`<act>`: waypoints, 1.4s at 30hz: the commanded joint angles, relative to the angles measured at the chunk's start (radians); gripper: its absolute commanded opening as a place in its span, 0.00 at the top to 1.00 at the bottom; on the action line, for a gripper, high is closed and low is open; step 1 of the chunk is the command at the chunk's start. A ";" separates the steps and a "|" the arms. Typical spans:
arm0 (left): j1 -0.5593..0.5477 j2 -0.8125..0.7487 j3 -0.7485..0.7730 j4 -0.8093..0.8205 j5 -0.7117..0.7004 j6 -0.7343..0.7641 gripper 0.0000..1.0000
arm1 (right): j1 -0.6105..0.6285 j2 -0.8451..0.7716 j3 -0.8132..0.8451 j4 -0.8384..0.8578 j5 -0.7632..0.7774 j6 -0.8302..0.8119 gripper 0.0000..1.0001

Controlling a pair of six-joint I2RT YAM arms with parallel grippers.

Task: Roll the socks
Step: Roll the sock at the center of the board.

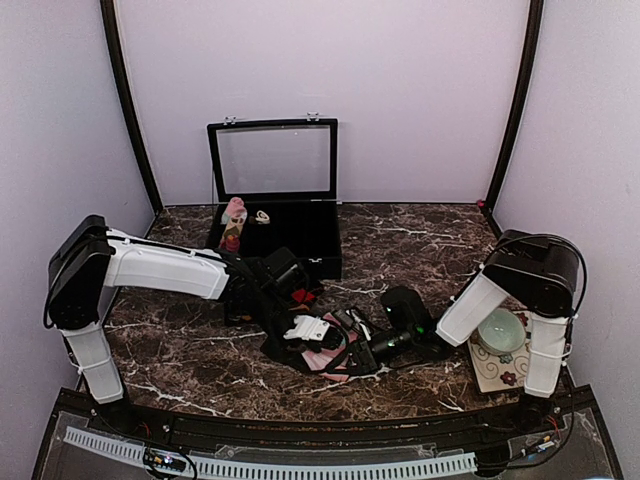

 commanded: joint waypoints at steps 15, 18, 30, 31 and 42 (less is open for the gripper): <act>0.016 0.181 0.093 -0.080 -0.033 0.006 0.78 | -0.013 0.090 -0.093 -0.416 0.122 0.001 0.89; 0.046 0.269 0.184 -0.194 0.028 -0.017 0.82 | -0.014 0.048 -0.107 -0.414 0.159 -0.005 0.86; 0.126 0.526 0.423 -0.508 0.158 -0.112 0.89 | 0.083 -0.150 -0.131 -0.444 0.455 -0.062 0.70; 0.126 0.545 0.440 -0.532 0.164 -0.120 0.88 | 0.095 -0.173 -0.134 -0.450 0.491 -0.068 0.69; 0.126 0.629 0.510 -0.605 0.214 -0.236 0.88 | 0.284 -0.545 -0.230 -0.511 0.925 -0.151 0.01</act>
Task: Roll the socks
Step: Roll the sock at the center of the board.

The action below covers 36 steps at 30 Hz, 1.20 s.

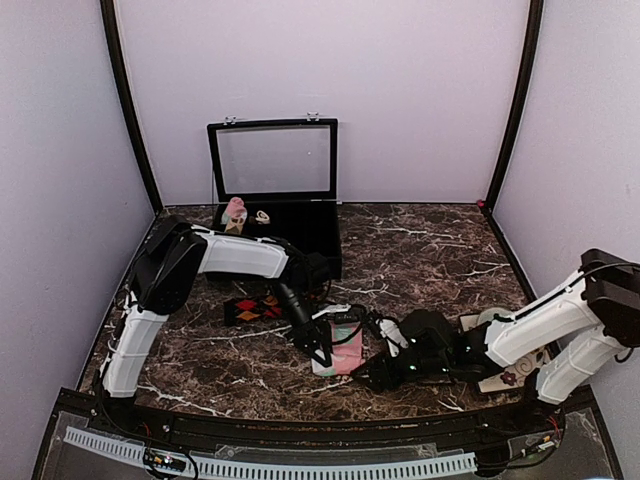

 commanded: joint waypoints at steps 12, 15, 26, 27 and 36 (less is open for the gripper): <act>0.028 0.124 0.000 -0.096 -0.210 -0.224 0.91 | 0.182 -0.499 -0.150 -0.071 0.566 -0.285 0.01; 0.033 0.129 0.004 -0.100 -0.202 -0.219 0.90 | 0.181 -0.566 -0.241 0.102 0.464 -0.483 0.01; 0.055 0.164 0.003 -0.094 -0.202 -0.235 0.90 | 0.189 -0.290 -0.108 0.065 0.155 -0.963 0.11; 0.056 0.166 0.003 -0.095 -0.203 -0.236 0.90 | 0.189 -0.263 -0.098 0.079 0.153 -0.982 0.13; 0.058 0.193 0.030 -0.113 -0.225 -0.246 0.88 | 0.125 -0.011 0.044 0.125 0.005 -1.101 0.33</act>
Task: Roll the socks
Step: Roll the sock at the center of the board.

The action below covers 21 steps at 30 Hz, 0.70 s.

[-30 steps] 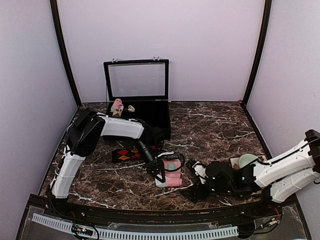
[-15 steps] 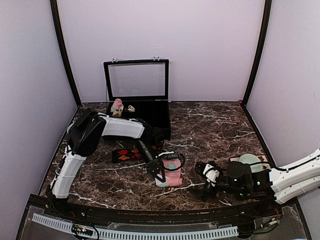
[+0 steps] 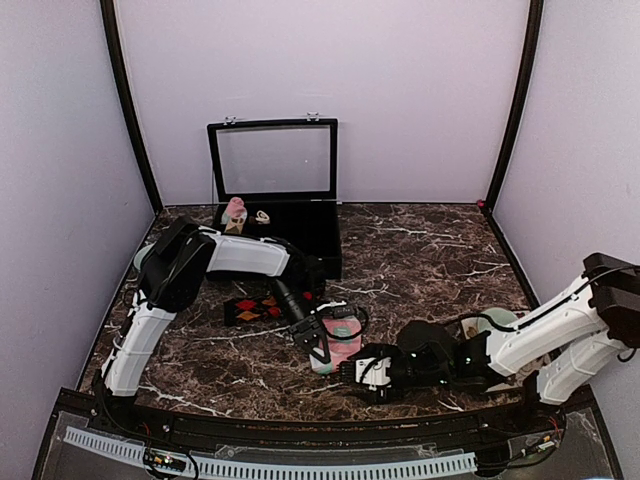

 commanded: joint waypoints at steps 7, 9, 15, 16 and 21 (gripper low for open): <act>0.011 0.103 -0.041 -0.023 -0.321 -0.008 0.87 | -0.108 0.154 0.149 0.038 -0.147 -0.120 0.43; 0.012 0.102 -0.040 -0.022 -0.322 -0.006 0.87 | -0.118 0.174 0.150 0.017 -0.159 -0.120 0.48; 0.014 0.080 -0.036 -0.038 -0.285 0.032 0.79 | -0.130 0.208 0.117 -0.015 -0.165 -0.088 0.58; 0.014 0.073 -0.037 -0.040 -0.285 0.038 0.77 | -0.131 0.215 0.112 -0.014 -0.161 -0.081 0.60; 0.013 0.074 -0.029 -0.068 -0.285 0.058 0.75 | -0.148 0.252 0.108 0.000 -0.146 -0.041 0.64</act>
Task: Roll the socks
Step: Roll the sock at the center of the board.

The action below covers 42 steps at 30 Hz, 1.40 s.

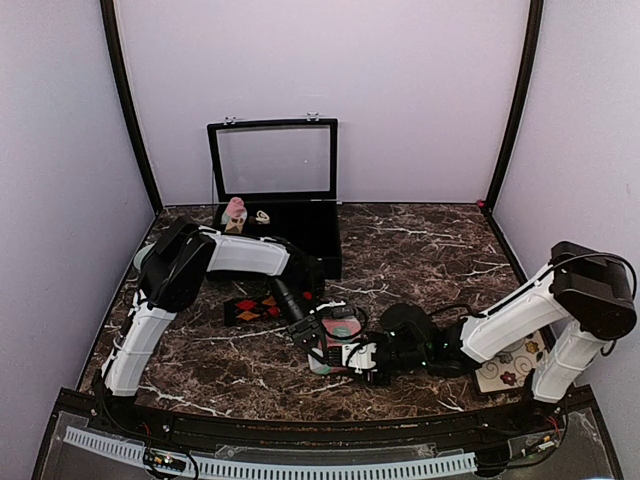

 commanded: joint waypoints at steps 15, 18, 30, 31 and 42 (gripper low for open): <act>0.037 -0.150 -0.159 0.106 -0.328 0.024 0.37 | -0.084 0.219 0.119 -0.292 -0.127 0.218 0.87; 0.054 -0.250 -0.227 0.197 -0.367 0.001 0.27 | -0.089 0.236 0.127 -0.314 -0.138 0.258 0.89; 0.071 -0.621 -0.500 0.579 -0.615 -0.083 0.02 | -0.101 0.274 0.125 -0.286 -0.271 0.463 0.94; 0.076 -0.616 -0.492 0.573 -0.653 -0.075 0.01 | -0.102 0.276 0.120 -0.277 -0.285 0.482 0.93; 0.185 -0.672 -0.516 0.594 -0.699 -0.061 0.01 | -0.161 0.292 0.065 -0.164 -0.446 0.666 0.92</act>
